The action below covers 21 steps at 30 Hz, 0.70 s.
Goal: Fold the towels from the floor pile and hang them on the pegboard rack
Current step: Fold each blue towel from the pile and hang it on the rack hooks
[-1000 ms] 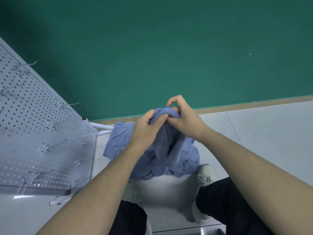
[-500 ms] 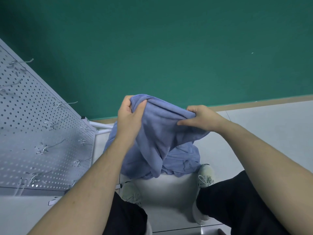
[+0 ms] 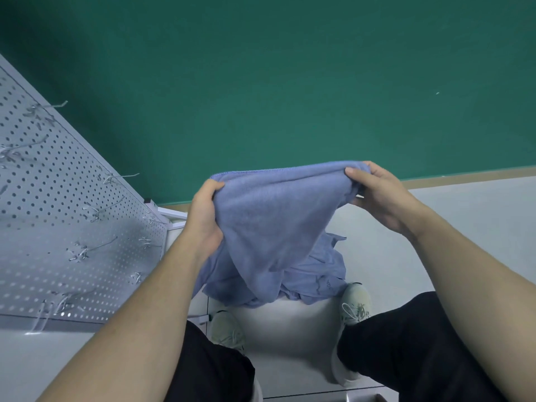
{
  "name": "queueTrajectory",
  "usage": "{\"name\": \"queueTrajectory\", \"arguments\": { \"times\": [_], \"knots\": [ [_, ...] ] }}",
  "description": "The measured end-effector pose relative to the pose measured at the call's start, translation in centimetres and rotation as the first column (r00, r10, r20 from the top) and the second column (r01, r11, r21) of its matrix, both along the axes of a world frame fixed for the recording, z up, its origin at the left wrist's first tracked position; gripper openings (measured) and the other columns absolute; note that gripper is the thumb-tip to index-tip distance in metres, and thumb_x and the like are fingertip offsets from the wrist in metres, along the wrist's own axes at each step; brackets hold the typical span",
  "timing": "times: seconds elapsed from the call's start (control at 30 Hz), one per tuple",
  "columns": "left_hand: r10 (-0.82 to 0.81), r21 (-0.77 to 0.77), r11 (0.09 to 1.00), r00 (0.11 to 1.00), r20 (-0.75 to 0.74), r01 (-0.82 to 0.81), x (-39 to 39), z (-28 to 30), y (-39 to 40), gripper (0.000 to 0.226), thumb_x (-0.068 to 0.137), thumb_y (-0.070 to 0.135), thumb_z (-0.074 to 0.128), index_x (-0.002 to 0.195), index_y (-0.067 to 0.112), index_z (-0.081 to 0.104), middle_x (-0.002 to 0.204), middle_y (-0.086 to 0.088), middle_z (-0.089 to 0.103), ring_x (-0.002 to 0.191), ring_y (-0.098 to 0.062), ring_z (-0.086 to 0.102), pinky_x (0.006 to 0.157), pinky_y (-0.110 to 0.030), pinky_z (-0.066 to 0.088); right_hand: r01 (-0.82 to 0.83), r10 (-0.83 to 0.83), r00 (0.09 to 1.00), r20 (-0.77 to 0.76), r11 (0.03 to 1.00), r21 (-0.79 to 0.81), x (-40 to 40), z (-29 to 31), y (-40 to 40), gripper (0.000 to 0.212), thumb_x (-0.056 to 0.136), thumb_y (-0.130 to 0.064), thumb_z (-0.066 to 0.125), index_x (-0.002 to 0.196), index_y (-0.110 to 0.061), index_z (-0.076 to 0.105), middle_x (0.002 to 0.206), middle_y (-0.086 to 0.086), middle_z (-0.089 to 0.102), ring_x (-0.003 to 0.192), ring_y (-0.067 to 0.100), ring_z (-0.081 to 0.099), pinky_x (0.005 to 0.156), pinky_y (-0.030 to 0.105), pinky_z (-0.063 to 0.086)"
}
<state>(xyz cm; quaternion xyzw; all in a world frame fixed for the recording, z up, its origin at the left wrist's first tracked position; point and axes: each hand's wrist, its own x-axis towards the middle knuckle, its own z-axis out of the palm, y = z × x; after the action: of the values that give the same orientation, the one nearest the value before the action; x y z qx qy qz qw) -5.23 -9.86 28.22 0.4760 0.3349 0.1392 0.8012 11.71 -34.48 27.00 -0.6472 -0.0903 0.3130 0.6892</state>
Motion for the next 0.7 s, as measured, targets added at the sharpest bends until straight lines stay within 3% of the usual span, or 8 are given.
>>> {"name": "queueTrajectory", "arguments": {
  "times": [0.07,0.1,0.17,0.27,0.37,0.47,0.57,0.7],
  "knots": [
    [0.008,-0.056,0.998,1.0,0.012,-0.008,0.1,0.0,0.0,0.042,0.094,0.024,0.049,0.055,0.022,0.064,0.064,0.003,0.064,0.059,-0.014,0.062,0.053,-0.02,0.047,0.036,-0.035,0.998,-0.054,0.999,0.017,0.0,0.1,0.4,0.012,0.1,-0.031,0.06,0.1,-0.019,0.061,0.1,0.0,0.07,0.091,0.018,0.063,0.082,0.033,0.054],
    [0.027,-0.057,0.998,1.0,0.011,-0.026,0.2,-0.2,0.0,0.036,0.094,0.024,0.051,0.061,0.023,0.065,0.068,0.004,0.066,0.062,-0.014,0.063,0.053,-0.02,0.047,0.071,-0.071,0.996,-0.055,0.997,-0.017,0.0,0.0,0.6,0.015,0.1,-0.034,0.06,0.1,-0.02,0.062,0.099,-0.002,0.071,0.089,0.016,0.064,0.079,0.031,0.052],
    [0.097,-0.018,0.995,0.995,-0.006,-0.098,0.4,-0.9,0.3,0.017,0.096,0.023,0.055,0.079,0.024,0.059,0.078,0.004,0.066,0.068,-0.014,0.063,0.056,-0.022,0.047,0.153,-0.137,0.986,0.091,0.966,-0.21,-0.2,-0.4,1.1,0.02,0.099,-0.04,0.057,0.101,-0.021,0.062,0.102,-0.005,0.07,0.093,0.015,0.065,0.079,0.03,0.05],
    [0.218,0.085,0.974,0.974,-0.061,-0.212,0.6,-2.0,0.7,0.015,0.099,0.018,0.056,0.084,0.022,0.055,0.076,0.003,0.062,0.066,-0.011,0.056,0.055,-0.024,0.043,0.245,-0.099,0.936,0.337,0.872,-0.423,-0.4,-0.7,1.7,0.032,0.097,-0.049,0.053,0.098,-0.017,0.056,0.101,-0.006,0.063,0.093,0.013,0.059,0.082,0.032,0.047],
    [0.209,0.126,0.972,0.975,-0.076,-0.198,0.7,-2.7,0.6,0.016,0.1,0.018,0.056,0.085,0.02,0.052,0.076,0.0,0.057,0.065,-0.012,0.05,0.056,-0.026,0.04,0.251,-0.2,0.965,0.17,0.892,-0.375,-0.3,-0.2,2.2,0.028,0.093,-0.049,0.053,0.09,-0.022,0.051,0.087,-0.006,0.055,0.078,0.014,0.051,0.07,0.032,0.039],
    [0.113,0.115,0.989,0.979,-0.169,-0.094,0.8,-3.0,0.4,0.009,0.101,0.018,0.054,0.092,0.018,0.057,0.082,0.001,0.064,0.068,-0.009,0.058,0.054,-0.021,0.045,0.19,-0.2,0.98,0.014,0.905,-0.38,-0.1,-0.1,2.2,0.017,0.084,-0.039,0.053,0.093,-0.025,0.049,0.085,-0.003,0.05,0.073,0.017,0.046,0.063,0.031,0.034],
    [0.092,0.117,0.991,0.977,-0.19,-0.071,0.9,-3.1,-0.1,0.009,0.1,0.021,0.056,0.093,0.018,0.061,0.084,0.004,0.068,0.072,-0.008,0.063,0.06,-0.022,0.049,0.228,-0.233,0.972,0.034,0.891,-0.393,-0.2,-0.9,2.0,0.007,0.088,-0.026,0.051,0.089,-0.024,0.044,0.082,-0.003,0.046,0.073,0.018,0.042,0.06,0.03,0.031],
    [0.168,0.081,0.984,0.976,-0.137,-0.158,1.4,-3.3,-0.6,0.011,0.098,0.022,0.06,0.087,0.018,0.059,0.082,0.0,0.067,0.072,-0.013,0.06,0.063,-0.027,0.046,0.324,-0.302,0.946,0.115,0.895,-0.306,-0.7,-1.2,2.5,0.01,0.091,-0.017,0.052,0.086,-0.022,0.045,0.083,0.0,0.046,0.078,0.019,0.042,0.061,0.031,0.037]
  ]
}}
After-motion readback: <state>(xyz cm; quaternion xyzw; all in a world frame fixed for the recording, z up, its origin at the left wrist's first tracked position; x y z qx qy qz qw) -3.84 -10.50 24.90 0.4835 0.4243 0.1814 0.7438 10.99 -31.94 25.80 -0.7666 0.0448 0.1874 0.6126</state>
